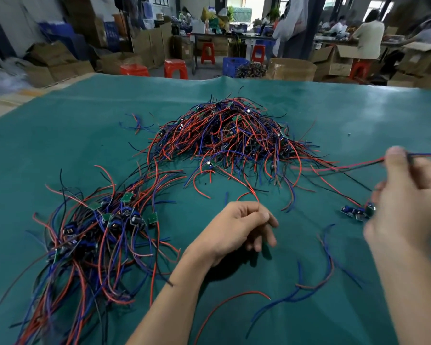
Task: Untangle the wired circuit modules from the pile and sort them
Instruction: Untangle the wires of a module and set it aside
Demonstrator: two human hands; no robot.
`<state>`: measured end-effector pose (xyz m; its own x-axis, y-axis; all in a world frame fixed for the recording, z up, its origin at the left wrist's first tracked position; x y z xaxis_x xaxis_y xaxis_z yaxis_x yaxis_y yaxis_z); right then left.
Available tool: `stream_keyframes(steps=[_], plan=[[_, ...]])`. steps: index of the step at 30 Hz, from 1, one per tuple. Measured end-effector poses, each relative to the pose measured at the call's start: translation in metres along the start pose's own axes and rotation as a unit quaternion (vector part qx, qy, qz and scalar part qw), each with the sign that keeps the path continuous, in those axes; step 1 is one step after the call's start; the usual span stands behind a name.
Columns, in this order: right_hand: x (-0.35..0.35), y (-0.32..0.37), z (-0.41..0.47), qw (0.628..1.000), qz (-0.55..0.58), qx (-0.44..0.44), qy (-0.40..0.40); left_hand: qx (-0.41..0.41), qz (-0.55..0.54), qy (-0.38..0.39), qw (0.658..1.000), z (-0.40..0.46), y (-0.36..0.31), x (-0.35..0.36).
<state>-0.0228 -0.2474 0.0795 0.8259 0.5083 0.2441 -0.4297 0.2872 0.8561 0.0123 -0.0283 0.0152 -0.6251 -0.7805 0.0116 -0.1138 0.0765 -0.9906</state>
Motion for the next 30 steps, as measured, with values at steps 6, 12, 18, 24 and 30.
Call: stream_keyframes(steps=[6, 12, 18, 24, 30], plan=[[0.053, 0.07, -0.046, 0.95, 0.089, 0.043, 0.297, 0.019, -0.014, -0.015, 1.0, 0.0, 0.0, -0.002], [0.144, 0.089, -0.11, 0.8, -0.017, 0.039, 0.598, 0.023, -0.026, -0.038, 0.999, -0.001, -0.001, 0.001], [0.168, 0.015, -0.056, 0.714, -0.404, -0.093, 0.564, 0.004, -0.069, -0.039, 0.997, 0.003, 0.0, -0.003], [0.127, -0.055, -0.017, 0.686, -0.543, -0.05, 0.481, 0.002, -0.068, -0.048, 0.997, 0.003, 0.0, -0.002], [0.121, -0.061, -0.002, 0.739, -0.451, -0.036, 0.499, -0.007, -0.085, -0.057, 0.995, 0.004, 0.001, -0.002]])
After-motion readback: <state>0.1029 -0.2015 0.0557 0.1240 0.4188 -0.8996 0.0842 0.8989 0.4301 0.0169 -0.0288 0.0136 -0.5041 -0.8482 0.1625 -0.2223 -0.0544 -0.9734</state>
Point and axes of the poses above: each hand's wrist, its own z-axis towards the middle knuckle, its own x-axis out of the palm, y = z × x, the point moved 1 cm from there along z, towards the middle knuckle, and after that the axes turned 7 degrees about -x, right-handed, at the moved point
